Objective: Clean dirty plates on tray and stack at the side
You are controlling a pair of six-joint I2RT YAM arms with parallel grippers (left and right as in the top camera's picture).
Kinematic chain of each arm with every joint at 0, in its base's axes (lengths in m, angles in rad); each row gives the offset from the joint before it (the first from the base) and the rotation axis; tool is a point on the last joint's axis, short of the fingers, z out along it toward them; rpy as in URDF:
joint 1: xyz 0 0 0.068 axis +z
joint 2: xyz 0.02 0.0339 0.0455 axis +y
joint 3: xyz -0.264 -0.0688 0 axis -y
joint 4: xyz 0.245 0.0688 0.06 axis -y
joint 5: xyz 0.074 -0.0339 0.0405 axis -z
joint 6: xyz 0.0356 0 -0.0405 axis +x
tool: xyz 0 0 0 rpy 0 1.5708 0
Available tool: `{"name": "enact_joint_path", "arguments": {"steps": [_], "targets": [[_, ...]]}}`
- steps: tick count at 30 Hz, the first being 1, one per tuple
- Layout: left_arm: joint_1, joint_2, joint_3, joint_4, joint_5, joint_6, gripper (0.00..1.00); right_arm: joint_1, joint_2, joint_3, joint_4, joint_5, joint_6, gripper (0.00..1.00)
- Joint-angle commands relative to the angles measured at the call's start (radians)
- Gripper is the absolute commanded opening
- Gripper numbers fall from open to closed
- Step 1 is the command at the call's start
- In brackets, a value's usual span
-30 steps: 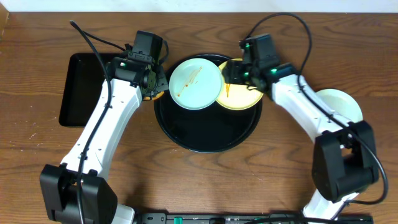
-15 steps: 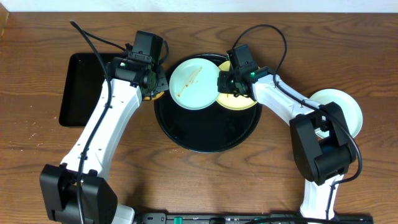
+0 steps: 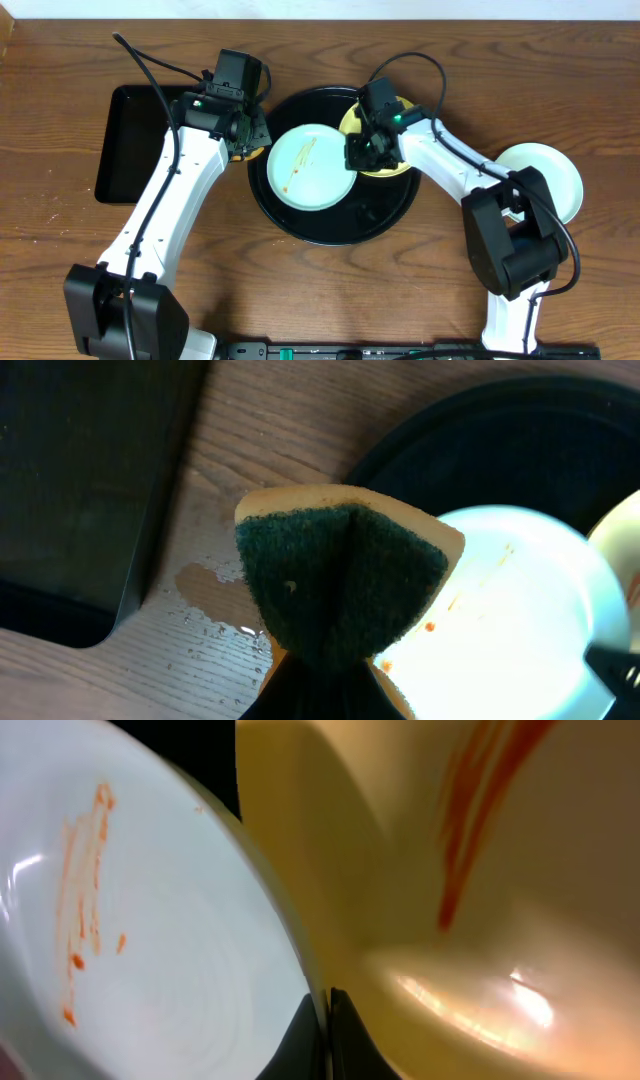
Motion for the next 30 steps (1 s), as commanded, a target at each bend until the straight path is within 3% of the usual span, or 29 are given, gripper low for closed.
{"name": "enact_joint_path", "arguments": {"steps": [1, 15, 23, 30], "targets": [[0.005, 0.006, -0.003, -0.002, -0.011, 0.006, 0.08, 0.029, -0.008, 0.019, -0.042, -0.015, -0.025, 0.01], [0.005, 0.006, -0.014, 0.005, 0.045, 0.007, 0.08, 0.094, -0.002, 0.018, -0.139, 0.143, -0.028, 0.01], [-0.007, 0.008, -0.080, 0.077, 0.185, 0.082, 0.07, 0.081, 0.028, 0.018, -0.119, 0.110, -0.060, 0.01], [-0.085, 0.052, -0.150, 0.151, 0.187, 0.081, 0.07, 0.080, 0.031, 0.018, -0.115, 0.105, -0.060, 0.01]]}}
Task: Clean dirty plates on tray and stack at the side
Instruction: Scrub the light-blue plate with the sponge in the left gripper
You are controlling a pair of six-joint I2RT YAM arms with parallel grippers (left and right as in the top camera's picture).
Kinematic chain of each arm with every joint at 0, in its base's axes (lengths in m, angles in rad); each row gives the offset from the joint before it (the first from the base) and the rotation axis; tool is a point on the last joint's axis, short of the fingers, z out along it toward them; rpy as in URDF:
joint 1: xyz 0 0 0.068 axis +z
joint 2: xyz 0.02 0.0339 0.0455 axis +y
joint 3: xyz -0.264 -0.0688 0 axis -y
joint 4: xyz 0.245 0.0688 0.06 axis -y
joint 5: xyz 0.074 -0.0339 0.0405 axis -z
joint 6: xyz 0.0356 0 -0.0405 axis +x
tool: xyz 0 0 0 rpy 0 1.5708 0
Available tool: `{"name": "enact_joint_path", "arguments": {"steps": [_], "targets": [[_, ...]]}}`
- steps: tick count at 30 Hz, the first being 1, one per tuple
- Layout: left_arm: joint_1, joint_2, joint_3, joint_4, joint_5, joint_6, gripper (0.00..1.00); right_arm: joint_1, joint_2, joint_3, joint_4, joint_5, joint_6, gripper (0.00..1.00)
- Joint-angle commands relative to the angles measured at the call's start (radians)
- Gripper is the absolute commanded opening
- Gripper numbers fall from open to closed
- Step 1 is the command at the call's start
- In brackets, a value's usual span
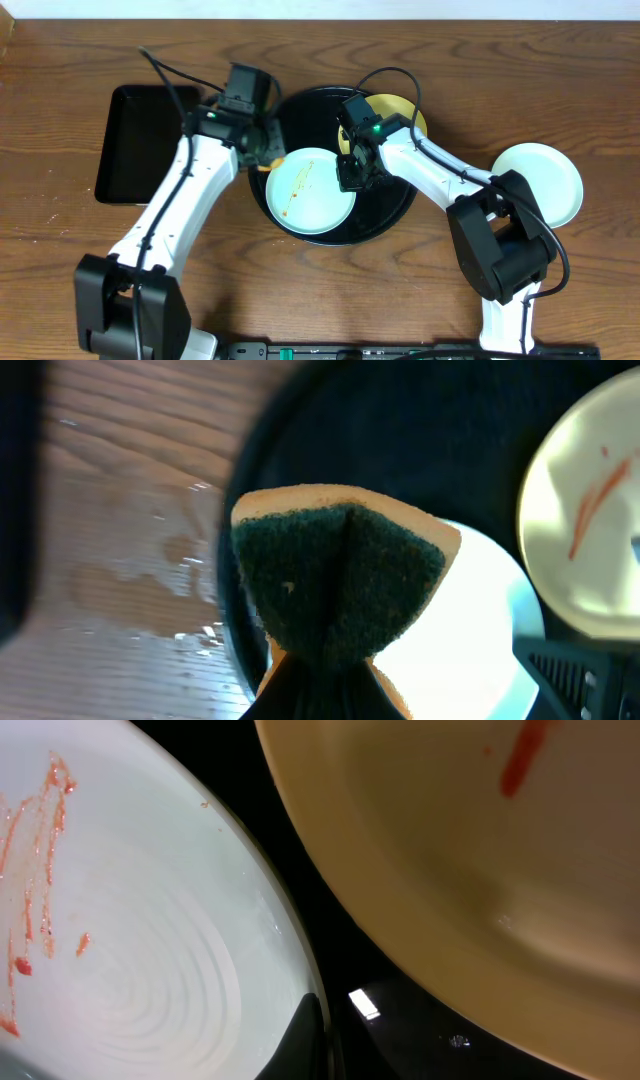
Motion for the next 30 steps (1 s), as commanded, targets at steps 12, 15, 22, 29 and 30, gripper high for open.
{"name": "enact_joint_path", "arguments": {"steps": [12, 15, 22, 29, 30], "targets": [[-0.105, 0.229, -0.027, -0.009, -0.010, 0.028, 0.07, -0.001, 0.019, 0.014, -0.003, 0.006, -0.018, 0.01], [-0.105, 0.250, -0.033, -0.031, -0.068, 0.027, 0.07, -0.001, 0.019, 0.014, -0.002, 0.006, -0.018, 0.01], [-0.105, 0.325, -0.038, 0.016, -0.066, 0.010, 0.07, -0.001, 0.019, 0.014, -0.002, 0.006, -0.018, 0.01], [-0.105, 0.438, -0.038, 0.157, -0.046, -0.018, 0.08, -0.001, 0.019, 0.014, -0.003, 0.006, -0.018, 0.01], [-0.105, 0.445, -0.038, 0.166, -0.018, -0.018, 0.07, -0.001, 0.019, 0.014, -0.003, 0.006, -0.018, 0.01]]}}
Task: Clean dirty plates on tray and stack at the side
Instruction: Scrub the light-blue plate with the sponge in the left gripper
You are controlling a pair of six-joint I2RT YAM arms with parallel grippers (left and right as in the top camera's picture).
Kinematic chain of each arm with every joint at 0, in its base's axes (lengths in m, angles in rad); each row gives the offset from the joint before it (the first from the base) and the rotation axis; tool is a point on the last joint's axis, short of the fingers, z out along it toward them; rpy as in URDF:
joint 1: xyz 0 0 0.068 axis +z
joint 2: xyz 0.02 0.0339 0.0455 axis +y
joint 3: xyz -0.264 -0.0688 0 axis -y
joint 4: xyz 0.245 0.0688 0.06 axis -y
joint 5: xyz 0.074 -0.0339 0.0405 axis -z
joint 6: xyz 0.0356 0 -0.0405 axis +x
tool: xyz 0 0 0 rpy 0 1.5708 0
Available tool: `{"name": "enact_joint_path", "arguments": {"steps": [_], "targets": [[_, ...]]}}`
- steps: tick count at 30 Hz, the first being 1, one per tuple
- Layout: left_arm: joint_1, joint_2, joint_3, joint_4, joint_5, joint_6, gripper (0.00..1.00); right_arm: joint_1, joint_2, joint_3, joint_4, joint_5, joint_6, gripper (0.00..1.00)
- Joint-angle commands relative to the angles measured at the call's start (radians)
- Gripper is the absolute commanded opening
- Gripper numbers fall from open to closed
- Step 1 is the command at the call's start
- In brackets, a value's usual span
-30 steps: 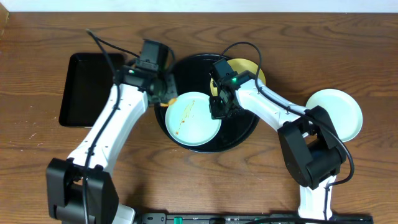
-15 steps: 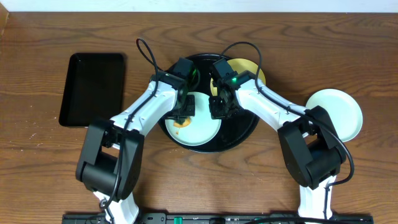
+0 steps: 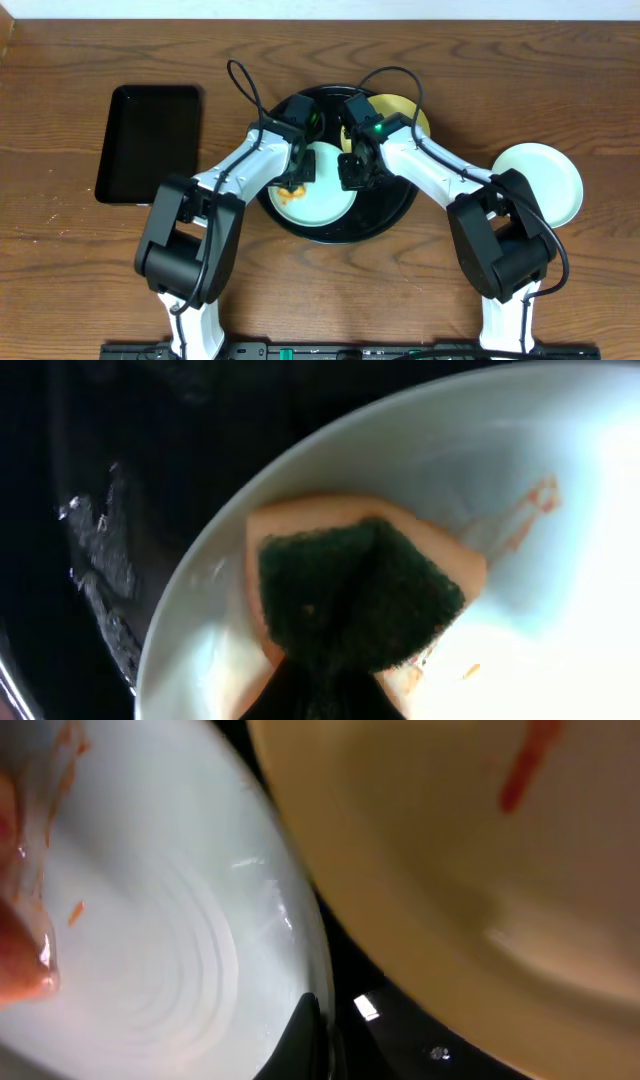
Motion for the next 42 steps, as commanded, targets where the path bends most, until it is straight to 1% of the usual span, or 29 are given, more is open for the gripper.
{"name": "enact_joint_path", "arguments": {"steps": [1, 2, 6, 9, 11, 15, 17, 19, 20, 24, 26, 29, 31, 33, 37, 40, 42], "targets": [[0.003, 0.121, -0.022, 0.048, 0.077, -0.027, 0.08, 0.008, 0.014, 0.014, -0.005, -0.007, -0.019, 0.01], [0.003, 0.121, -0.022, 0.051, 0.110, -0.027, 0.08, 0.008, 0.014, 0.014, -0.005, -0.007, -0.019, 0.01], [0.004, 0.112, -0.020, 0.057, 0.331, 0.015, 0.07, 0.008, 0.014, 0.014, -0.005, -0.008, -0.019, 0.01], [0.004, 0.111, -0.020, 0.056, 0.450, 0.057, 0.07, 0.008, 0.014, 0.014, -0.005, -0.008, -0.021, 0.01], [0.004, 0.111, -0.020, 0.062, 0.480, 0.085, 0.07, 0.008, 0.014, 0.014, -0.005, -0.008, -0.023, 0.01], [0.004, 0.111, -0.019, 0.107, 0.477, 0.142, 0.07, 0.008, 0.014, 0.014, -0.005, -0.010, -0.023, 0.01], [0.004, 0.111, -0.019, 0.150, 0.434, 0.141, 0.08, 0.008, 0.014, 0.014, -0.005, -0.011, -0.023, 0.01], [0.004, 0.111, -0.019, 0.183, 0.360, 0.138, 0.07, 0.008, 0.014, 0.014, -0.005, -0.011, -0.023, 0.01], [0.004, 0.111, -0.019, 0.196, 0.285, 0.122, 0.07, 0.008, 0.014, 0.014, -0.006, -0.011, -0.023, 0.01], [0.004, 0.111, -0.019, 0.194, 0.074, 0.071, 0.07, 0.008, 0.014, 0.014, -0.006, -0.011, -0.026, 0.01], [0.004, 0.111, -0.019, 0.169, -0.050, 0.016, 0.07, 0.008, 0.014, 0.014, -0.006, -0.013, -0.026, 0.01], [0.004, 0.111, -0.019, 0.081, -0.234, -0.126, 0.08, 0.008, 0.014, 0.014, -0.006, -0.016, -0.026, 0.01], [0.004, 0.111, -0.019, 0.027, -0.290, -0.188, 0.08, 0.008, 0.014, 0.014, -0.005, -0.015, -0.027, 0.01], [0.004, 0.111, -0.017, -0.023, -0.311, -0.233, 0.07, 0.008, 0.014, 0.014, -0.005, -0.016, -0.029, 0.01], [0.005, 0.109, 0.002, -0.135, -0.300, -0.291, 0.07, 0.008, 0.014, 0.014, -0.005, -0.016, -0.029, 0.01], [0.005, 0.106, 0.017, -0.208, -0.237, -0.286, 0.07, 0.008, 0.014, 0.014, -0.005, -0.016, -0.029, 0.01], [0.005, 0.103, 0.022, -0.243, -0.146, -0.238, 0.07, 0.008, 0.014, 0.014, -0.005, -0.016, -0.029, 0.01]]}}
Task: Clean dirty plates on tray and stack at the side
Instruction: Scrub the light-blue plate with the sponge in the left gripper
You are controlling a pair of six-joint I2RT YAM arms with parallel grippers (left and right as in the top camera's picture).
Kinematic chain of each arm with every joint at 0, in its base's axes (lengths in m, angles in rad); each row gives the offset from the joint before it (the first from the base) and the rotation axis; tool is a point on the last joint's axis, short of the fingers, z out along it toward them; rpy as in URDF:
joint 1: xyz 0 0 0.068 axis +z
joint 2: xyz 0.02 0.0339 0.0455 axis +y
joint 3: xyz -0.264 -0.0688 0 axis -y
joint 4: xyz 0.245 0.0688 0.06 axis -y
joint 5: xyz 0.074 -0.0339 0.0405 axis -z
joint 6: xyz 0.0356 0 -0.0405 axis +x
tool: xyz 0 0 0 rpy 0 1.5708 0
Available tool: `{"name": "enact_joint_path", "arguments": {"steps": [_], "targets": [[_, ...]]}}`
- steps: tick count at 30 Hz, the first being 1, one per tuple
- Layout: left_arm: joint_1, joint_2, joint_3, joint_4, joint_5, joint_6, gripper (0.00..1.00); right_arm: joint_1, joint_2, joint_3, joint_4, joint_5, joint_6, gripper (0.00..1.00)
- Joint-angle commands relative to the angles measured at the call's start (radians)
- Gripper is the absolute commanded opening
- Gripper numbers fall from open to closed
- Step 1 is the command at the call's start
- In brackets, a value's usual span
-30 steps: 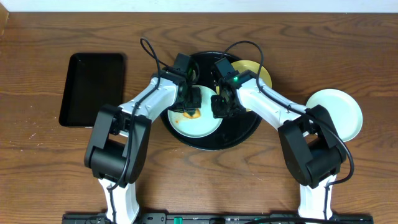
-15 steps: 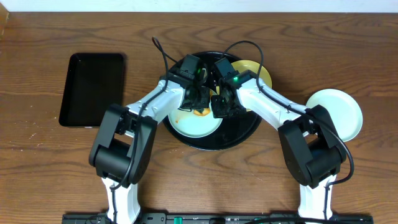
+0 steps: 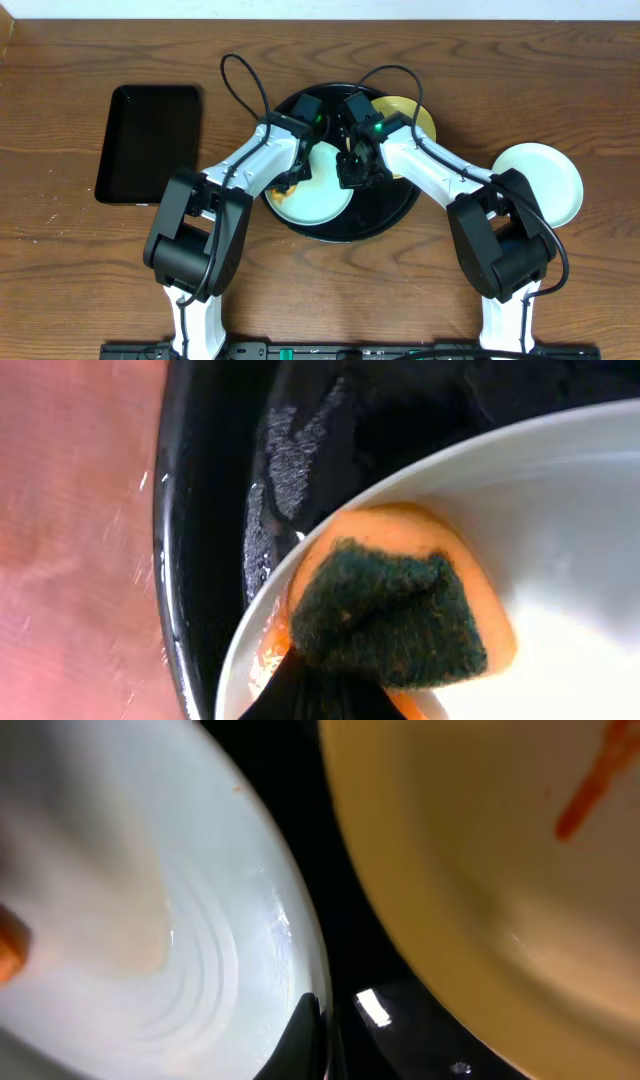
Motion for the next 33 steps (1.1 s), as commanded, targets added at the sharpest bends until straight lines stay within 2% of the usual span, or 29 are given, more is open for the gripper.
{"name": "enact_joint_path", "arguments": {"steps": [1, 6, 9, 13, 16, 19, 24, 33], "targets": [[0.023, 0.062, -0.038, -0.064, 0.098, 0.043, 0.07, 0.008, 0.012, 0.010, -0.016, 0.007, -0.028, 0.01], [0.019, 0.061, -0.038, -0.069, 0.370, 0.208, 0.07, 0.008, 0.012, 0.010, -0.016, 0.007, -0.028, 0.01], [0.014, 0.061, -0.038, -0.058, 0.410, 0.278, 0.07, 0.008, 0.012, 0.010, -0.016, 0.007, -0.028, 0.01], [0.006, 0.061, -0.038, -0.068, 0.453, 0.439, 0.07, 0.008, 0.012, 0.010, -0.016, 0.008, -0.028, 0.01], [0.004, 0.061, -0.038, -0.112, 0.500, 0.588, 0.08, 0.008, 0.012, 0.010, -0.016, 0.007, -0.028, 0.01], [0.004, 0.061, -0.038, -0.171, 0.502, 0.683, 0.07, 0.008, 0.012, 0.010, -0.016, 0.007, -0.028, 0.01], [0.004, 0.061, -0.038, -0.242, 0.530, 0.749, 0.07, 0.008, 0.012, 0.010, -0.016, 0.007, -0.028, 0.01], [0.003, 0.061, -0.038, -0.249, 0.573, 0.829, 0.08, 0.006, 0.012, 0.010, -0.016, 0.008, -0.028, 0.01]]}}
